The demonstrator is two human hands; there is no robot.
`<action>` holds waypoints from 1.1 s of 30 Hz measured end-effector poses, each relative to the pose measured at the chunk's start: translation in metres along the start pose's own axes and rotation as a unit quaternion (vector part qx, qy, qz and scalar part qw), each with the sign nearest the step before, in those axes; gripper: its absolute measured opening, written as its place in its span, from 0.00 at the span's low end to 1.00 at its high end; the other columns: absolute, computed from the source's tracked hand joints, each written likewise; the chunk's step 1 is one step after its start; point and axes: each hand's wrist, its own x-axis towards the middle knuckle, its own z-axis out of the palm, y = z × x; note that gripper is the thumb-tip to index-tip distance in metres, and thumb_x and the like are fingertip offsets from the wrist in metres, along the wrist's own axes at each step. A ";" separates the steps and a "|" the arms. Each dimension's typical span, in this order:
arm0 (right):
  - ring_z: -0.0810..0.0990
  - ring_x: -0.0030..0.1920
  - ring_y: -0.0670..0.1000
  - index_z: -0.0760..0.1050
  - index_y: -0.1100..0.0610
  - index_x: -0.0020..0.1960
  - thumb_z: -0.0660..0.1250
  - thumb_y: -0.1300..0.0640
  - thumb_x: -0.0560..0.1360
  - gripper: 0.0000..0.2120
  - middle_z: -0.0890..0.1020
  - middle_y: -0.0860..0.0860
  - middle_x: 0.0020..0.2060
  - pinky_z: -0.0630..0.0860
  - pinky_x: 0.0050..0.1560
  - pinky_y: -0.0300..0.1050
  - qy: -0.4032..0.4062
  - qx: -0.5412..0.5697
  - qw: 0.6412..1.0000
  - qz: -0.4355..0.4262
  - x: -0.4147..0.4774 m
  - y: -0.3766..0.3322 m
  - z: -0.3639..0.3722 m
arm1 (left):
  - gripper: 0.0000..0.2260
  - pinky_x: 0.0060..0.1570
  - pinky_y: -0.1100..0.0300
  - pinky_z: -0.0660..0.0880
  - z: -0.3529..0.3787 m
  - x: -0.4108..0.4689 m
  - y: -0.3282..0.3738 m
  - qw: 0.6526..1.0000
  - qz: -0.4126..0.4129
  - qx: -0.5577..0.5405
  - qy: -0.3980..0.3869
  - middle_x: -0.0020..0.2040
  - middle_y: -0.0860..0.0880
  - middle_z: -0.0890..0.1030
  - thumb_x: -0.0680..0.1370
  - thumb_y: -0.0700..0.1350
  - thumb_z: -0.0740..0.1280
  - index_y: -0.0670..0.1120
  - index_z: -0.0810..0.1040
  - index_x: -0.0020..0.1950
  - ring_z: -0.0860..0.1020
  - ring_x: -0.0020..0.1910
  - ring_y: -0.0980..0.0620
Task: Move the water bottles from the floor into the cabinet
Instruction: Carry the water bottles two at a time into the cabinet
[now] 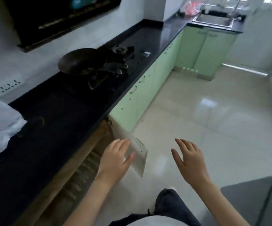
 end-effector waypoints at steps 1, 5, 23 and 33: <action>0.77 0.62 0.60 0.76 0.60 0.67 0.53 0.42 0.80 0.27 0.81 0.56 0.60 0.74 0.62 0.59 0.021 0.001 1.000 0.012 0.006 0.012 -0.010 | 0.28 0.69 0.53 0.66 0.003 0.020 0.011 1.000 0.031 0.000 0.002 0.67 0.48 0.78 0.82 0.61 0.50 0.45 0.74 0.71 0.73 0.68 0.48; 0.78 0.61 0.58 0.74 0.59 0.69 0.55 0.44 0.80 0.26 0.81 0.54 0.60 0.75 0.61 0.57 0.087 0.011 0.994 0.058 0.029 0.070 -0.034 | 0.24 0.69 0.57 0.64 0.029 0.099 0.064 0.994 0.106 0.001 -0.008 0.67 0.50 0.78 0.82 0.58 0.55 0.47 0.74 0.71 0.74 0.67 0.50; 0.78 0.60 0.57 0.75 0.59 0.67 0.54 0.44 0.80 0.25 0.81 0.55 0.59 0.75 0.61 0.56 0.105 0.007 0.979 0.172 0.238 0.367 -0.117 | 0.23 0.60 0.51 0.75 0.183 0.431 0.304 0.977 0.200 -0.058 -0.044 0.62 0.47 0.81 0.80 0.55 0.56 0.43 0.78 0.66 0.77 0.61 0.47; 0.79 0.59 0.57 0.76 0.59 0.66 0.53 0.44 0.80 0.26 0.82 0.54 0.58 0.78 0.57 0.54 0.068 0.019 0.978 0.195 0.420 0.464 -0.069 | 0.26 0.63 0.51 0.74 0.262 0.635 0.292 0.977 0.178 -0.068 -0.092 0.65 0.48 0.79 0.80 0.58 0.53 0.44 0.76 0.69 0.75 0.66 0.48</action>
